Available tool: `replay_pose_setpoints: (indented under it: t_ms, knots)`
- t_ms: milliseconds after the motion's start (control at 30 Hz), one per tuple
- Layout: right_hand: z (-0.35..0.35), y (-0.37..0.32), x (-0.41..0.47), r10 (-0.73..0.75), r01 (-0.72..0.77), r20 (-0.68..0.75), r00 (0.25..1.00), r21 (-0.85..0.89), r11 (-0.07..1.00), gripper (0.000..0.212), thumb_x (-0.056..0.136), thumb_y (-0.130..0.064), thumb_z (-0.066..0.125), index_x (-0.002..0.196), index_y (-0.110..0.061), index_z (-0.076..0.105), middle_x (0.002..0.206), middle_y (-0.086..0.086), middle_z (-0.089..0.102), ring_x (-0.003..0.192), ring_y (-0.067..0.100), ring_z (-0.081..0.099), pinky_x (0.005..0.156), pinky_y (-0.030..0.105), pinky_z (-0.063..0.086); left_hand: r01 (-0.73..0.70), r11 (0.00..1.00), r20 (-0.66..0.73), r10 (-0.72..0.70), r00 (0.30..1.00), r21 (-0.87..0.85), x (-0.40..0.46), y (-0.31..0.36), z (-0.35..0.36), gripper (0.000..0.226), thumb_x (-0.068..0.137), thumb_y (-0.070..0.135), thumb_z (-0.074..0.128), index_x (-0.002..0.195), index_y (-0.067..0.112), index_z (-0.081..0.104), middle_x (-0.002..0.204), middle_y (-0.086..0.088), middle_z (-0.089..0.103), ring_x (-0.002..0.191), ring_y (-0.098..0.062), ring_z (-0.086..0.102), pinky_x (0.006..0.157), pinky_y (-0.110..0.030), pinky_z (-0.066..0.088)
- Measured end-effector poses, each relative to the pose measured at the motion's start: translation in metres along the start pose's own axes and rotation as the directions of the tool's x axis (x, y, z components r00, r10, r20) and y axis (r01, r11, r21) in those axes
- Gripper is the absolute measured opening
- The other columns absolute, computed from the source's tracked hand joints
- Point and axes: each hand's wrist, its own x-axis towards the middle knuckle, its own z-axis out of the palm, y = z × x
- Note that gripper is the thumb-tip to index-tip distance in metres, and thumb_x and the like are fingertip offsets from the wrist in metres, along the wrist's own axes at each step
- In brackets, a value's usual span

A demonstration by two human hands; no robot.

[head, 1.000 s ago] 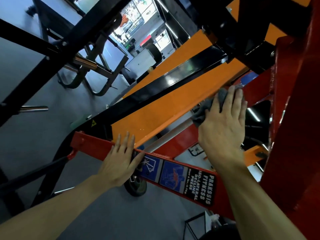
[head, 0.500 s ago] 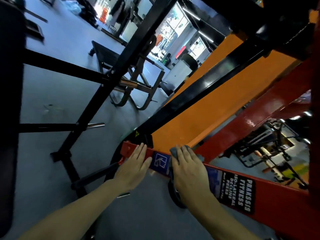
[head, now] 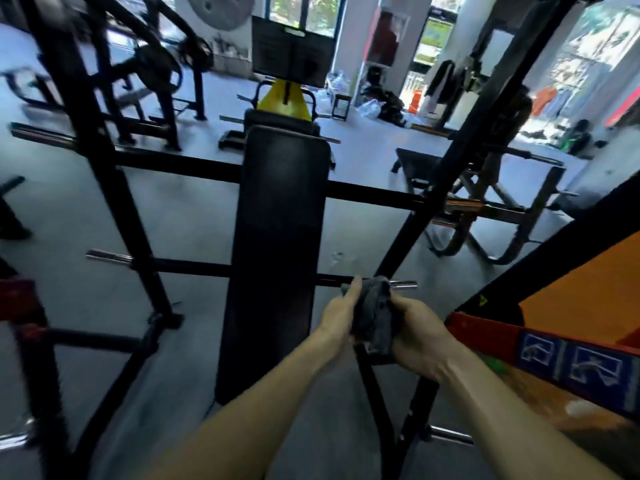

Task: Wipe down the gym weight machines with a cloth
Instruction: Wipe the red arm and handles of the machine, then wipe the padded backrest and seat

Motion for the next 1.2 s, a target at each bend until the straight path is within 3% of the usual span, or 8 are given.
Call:
replay_pose_setpoints:
  t_ms: [200,367,433,533,667,767,967,1200]
  knots:
    - [0.086,0.045,0.007,0.033,-0.057,0.243,0.969,0.091,0.994,0.057,0.107,-0.042,0.038,0.136,0.003,0.058,0.13,0.026,0.064,0.126,0.042,0.057,0.111,0.054,0.041,-0.139,0.978,-0.218,0.172,0.961,0.158,-0.081,0.026,-0.098,0.03,0.09,0.031,0.077,0.108,0.01,0.067,0.101,-0.011,0.076,0.094,-0.029,0.075,0.088,-0.049,0.06]
    - [0.151,0.066,-0.004,0.099,-0.083,0.37,0.924,-0.059,0.995,0.067,0.094,-0.061,0.055,0.117,-0.001,0.074,0.118,0.026,0.069,0.109,0.041,0.066,0.101,0.05,0.049,-0.207,0.971,-0.37,0.238,0.898,0.122,-0.143,0.057,-0.162,0.037,0.084,0.02,0.083,0.11,0.0,0.066,0.101,-0.016,0.077,0.093,-0.032,0.075,0.087,-0.046,0.061]
    - [0.175,0.071,-0.012,0.091,-0.029,0.405,0.91,-0.156,0.987,0.058,0.088,-0.053,0.069,0.113,-0.002,0.075,0.113,0.026,0.07,0.101,0.044,0.066,0.094,0.049,0.051,-0.237,0.965,-0.417,0.261,0.87,0.11,-0.161,0.07,-0.179,0.034,0.088,0.015,0.079,0.112,-0.003,0.065,0.1,-0.018,0.077,0.094,-0.033,0.075,0.083,-0.044,0.061]
    - [0.203,0.083,-0.017,0.032,0.049,0.398,0.917,-0.192,0.98,0.041,0.078,-0.021,0.083,0.106,0.007,0.073,0.101,0.032,0.071,0.097,0.052,0.068,0.084,0.058,0.058,-0.264,0.954,-0.464,0.301,0.833,0.144,-0.172,0.084,-0.199,0.03,0.09,0.018,0.077,0.109,-0.003,0.067,0.093,-0.017,0.077,0.086,-0.032,0.076,0.072,-0.038,0.062]
    - [0.217,0.09,-0.015,0.035,0.006,0.342,0.939,-0.119,0.993,0.017,0.091,0.0,0.069,0.104,0.011,0.069,0.098,0.03,0.073,0.092,0.043,0.073,0.087,0.054,0.059,-0.291,0.942,-0.51,0.334,0.793,0.164,-0.176,0.094,-0.206,0.026,0.092,0.024,0.075,0.104,0.002,0.069,0.09,-0.013,0.078,0.08,-0.026,0.076,0.067,-0.033,0.062]
    - [0.216,0.086,-0.01,0.044,-0.023,0.317,0.948,-0.069,0.997,0.017,0.095,0.002,0.062,0.107,0.014,0.065,0.103,0.033,0.071,0.098,0.045,0.071,0.096,0.058,0.054,-0.293,0.933,-0.552,0.361,0.752,0.211,-0.177,0.098,-0.209,0.032,0.09,0.028,0.078,0.102,0.001,0.066,0.092,-0.016,0.076,0.082,-0.028,0.076,0.066,-0.034,0.061]
    - [0.218,0.069,-0.001,-0.039,0.055,0.326,0.944,-0.04,0.998,0.02,0.097,-0.003,0.063,0.105,0.015,0.065,0.102,0.032,0.071,0.098,0.043,0.072,0.087,0.05,0.058,-0.318,0.858,-0.529,0.503,0.684,0.404,-0.184,0.116,-0.209,0.024,0.094,0.028,0.074,0.096,0.006,0.067,0.086,-0.016,0.076,0.085,-0.045,0.071,0.073,-0.063,0.056]
    - [0.207,0.05,0.031,-0.218,0.276,0.269,0.938,-0.198,0.941,0.024,0.089,-0.015,0.077,0.099,0.006,0.072,0.093,0.022,0.076,0.085,0.034,0.076,0.076,0.039,0.061,-0.244,0.788,-0.447,0.542,0.712,0.566,-0.167,0.137,-0.202,0.022,0.102,0.023,0.06,0.104,0.001,0.059,0.083,-0.014,0.07,0.056,-0.016,0.067,0.044,-0.029,0.052]
